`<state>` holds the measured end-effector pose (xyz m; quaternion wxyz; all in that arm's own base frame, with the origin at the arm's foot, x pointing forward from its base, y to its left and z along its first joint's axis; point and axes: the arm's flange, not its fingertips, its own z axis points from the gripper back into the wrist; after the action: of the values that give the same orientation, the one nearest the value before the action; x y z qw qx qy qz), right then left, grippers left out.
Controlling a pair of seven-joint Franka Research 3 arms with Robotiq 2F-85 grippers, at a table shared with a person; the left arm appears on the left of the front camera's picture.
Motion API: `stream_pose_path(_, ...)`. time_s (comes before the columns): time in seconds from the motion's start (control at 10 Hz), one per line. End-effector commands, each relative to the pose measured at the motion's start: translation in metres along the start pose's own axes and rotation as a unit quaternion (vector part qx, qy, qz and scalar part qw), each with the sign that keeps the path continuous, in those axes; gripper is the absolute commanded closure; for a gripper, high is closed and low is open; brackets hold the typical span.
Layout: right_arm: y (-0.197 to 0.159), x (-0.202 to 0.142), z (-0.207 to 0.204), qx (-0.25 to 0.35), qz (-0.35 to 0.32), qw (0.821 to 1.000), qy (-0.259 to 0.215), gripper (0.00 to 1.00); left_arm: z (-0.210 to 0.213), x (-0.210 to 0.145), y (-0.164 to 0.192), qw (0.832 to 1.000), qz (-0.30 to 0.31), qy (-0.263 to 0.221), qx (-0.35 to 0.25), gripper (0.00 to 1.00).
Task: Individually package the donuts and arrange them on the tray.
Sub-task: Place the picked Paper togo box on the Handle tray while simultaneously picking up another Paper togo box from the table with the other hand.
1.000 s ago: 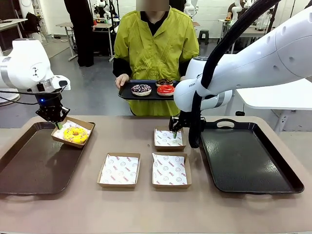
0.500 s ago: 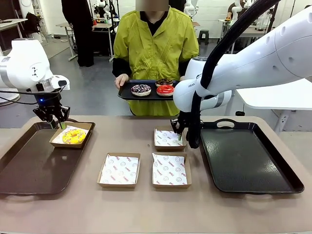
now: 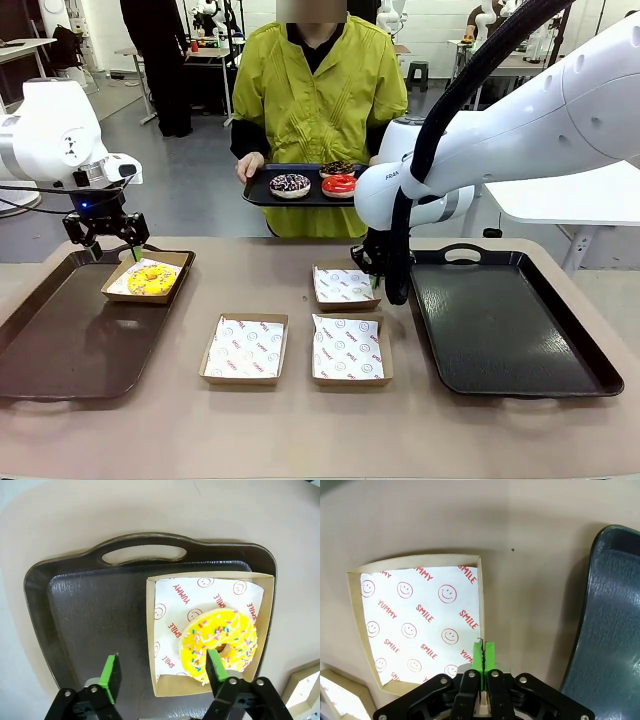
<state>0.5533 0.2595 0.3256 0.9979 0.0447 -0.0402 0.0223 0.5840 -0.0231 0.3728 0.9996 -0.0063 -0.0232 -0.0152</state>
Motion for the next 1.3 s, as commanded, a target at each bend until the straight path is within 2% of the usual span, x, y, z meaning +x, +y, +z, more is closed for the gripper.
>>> stream_pose_path(0.0,0.005,0.006,-0.003,-0.014,-0.022,1.000,0.001,1.00,0.013,-0.004,-0.006,1.000,0.008,0.003,-0.004,0.00)
stream_pose_path(0.3,0.008,0.006,0.014,-0.007,-0.023,1.000,0.001,1.00,0.032,-0.022,0.001,0.999,0.032,-0.001,-0.044,0.00)
stream_pose_path(0.4,0.009,0.007,0.032,-0.001,-0.022,1.000,-0.009,1.00,0.048,-0.041,0.008,0.997,0.037,-0.006,-0.074,0.00)
stream_pose_path(0.6,0.008,0.017,0.076,0.004,-0.022,1.000,-0.018,1.00,0.084,-0.088,0.038,0.982,0.063,-0.020,-0.178,0.00)
stream_pose_path(0.8,0.006,0.034,0.118,-0.005,-0.030,0.999,-0.015,1.00,0.110,-0.142,0.070,0.956,0.060,-0.036,-0.284,0.00)
stream_pose_path(0.9,0.004,0.043,0.136,-0.010,-0.034,0.999,-0.017,1.00,0.119,-0.170,0.081,0.937,0.053,-0.042,-0.342,0.00)
stream_pose_path(1.2,-0.004,0.069,0.163,-0.019,-0.052,0.998,-0.005,1.00,0.139,-0.231,0.133,0.862,0.101,-0.060,-0.494,0.00)
